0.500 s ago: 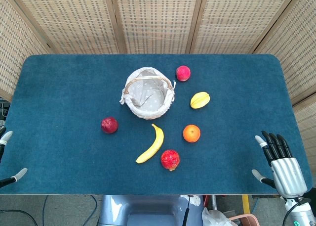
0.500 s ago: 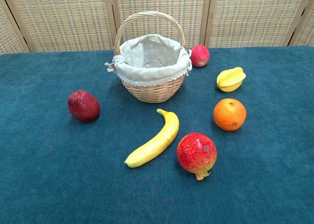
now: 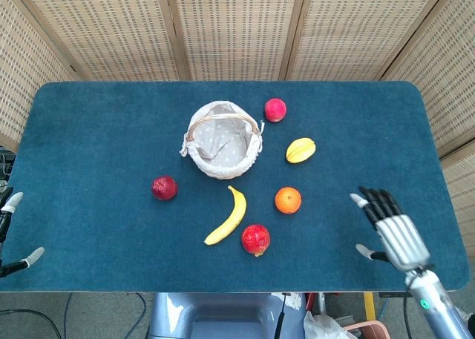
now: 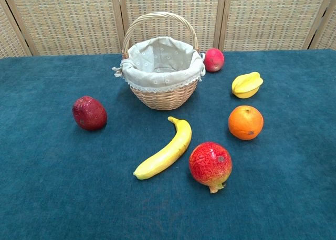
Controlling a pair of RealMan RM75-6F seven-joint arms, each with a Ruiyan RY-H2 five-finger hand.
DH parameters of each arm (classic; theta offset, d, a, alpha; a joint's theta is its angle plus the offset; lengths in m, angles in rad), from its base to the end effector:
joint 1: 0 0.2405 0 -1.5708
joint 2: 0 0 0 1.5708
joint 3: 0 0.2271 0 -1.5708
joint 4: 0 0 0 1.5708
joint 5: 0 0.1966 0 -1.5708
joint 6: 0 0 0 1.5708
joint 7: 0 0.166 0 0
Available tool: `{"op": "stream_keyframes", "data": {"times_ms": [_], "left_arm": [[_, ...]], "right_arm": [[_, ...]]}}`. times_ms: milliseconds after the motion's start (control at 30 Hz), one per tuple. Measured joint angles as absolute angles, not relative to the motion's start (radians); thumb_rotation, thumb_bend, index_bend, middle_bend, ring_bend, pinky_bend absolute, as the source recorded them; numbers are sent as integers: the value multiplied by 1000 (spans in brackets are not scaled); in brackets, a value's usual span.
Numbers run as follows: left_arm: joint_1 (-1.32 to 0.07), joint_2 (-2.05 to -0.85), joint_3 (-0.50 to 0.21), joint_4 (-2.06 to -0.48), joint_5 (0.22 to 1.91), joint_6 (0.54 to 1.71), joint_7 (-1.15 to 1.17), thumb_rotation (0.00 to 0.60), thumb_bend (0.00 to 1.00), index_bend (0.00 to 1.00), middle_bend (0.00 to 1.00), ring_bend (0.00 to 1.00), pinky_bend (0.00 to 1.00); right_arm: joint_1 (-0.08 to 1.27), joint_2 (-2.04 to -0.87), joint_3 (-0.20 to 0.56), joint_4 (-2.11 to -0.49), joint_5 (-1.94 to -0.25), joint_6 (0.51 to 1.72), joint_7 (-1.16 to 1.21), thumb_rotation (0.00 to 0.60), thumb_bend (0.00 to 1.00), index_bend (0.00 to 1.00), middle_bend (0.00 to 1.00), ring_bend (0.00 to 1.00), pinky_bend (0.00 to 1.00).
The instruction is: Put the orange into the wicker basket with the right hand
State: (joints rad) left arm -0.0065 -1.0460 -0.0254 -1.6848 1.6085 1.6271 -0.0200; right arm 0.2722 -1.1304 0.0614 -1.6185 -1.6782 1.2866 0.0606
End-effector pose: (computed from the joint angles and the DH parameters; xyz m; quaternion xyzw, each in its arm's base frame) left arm -0.2623 0.1720 0.1838 -0.5845 -0.3593 -0.4271 0.5889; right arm -0.2216 -0.2414 0.1153 0.7042 -0.3558 0.4204 0.4481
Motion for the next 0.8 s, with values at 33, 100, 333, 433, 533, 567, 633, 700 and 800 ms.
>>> {"op": "stream_keyframes", "data": {"times_ms": [33,100,333,433,533,567,633,700,800], "left_arm": [[-10,-1047,-28,-1686,1602,1620,-17,600,0,0,0,0,0],[-16,-1048,-33,-1687,1589,1607,-13,600,0,0,0,0,0],[-39,-1058,-51,-1688,1544,1564,14,600,0,0,0,0,0],[-45,-1062,-55,-1689,1527,1549,27,600,0,0,0,0,0],[-51,-1066,-59,-1690,1510,1535,37,600,0,0,0,0,0],[-52,-1067,-61,-1690,1505,1533,39,600,0,0,0,0,0],[-53,-1068,-66,-1689,1488,1530,39,600,0,0,0,0,0],[-54,-1068,-71,-1688,1476,1526,38,600,0,0,0,0,0],[-56,-1068,-73,-1686,1467,1520,38,600,0,0,0,0,0]], "right_arm": [[313,-1142,66,-1592,-1682,1252,103,600,0,58,0,0,0],[365,-1161,71,-1553,-1687,1209,163,600,0,58,0,0,0],[540,-1267,83,-1437,-1693,992,244,600,0,59,0,0,0],[594,-1316,91,-1407,-1679,930,246,600,0,58,0,0,0],[646,-1373,101,-1369,-1654,868,232,600,0,58,0,0,0],[659,-1387,104,-1354,-1647,853,223,600,0,58,0,0,0],[684,-1420,110,-1307,-1630,809,185,600,0,59,2,0,0],[704,-1455,115,-1260,-1599,765,143,600,0,73,42,0,19],[726,-1503,123,-1199,-1538,724,73,600,12,155,162,36,175]]}}
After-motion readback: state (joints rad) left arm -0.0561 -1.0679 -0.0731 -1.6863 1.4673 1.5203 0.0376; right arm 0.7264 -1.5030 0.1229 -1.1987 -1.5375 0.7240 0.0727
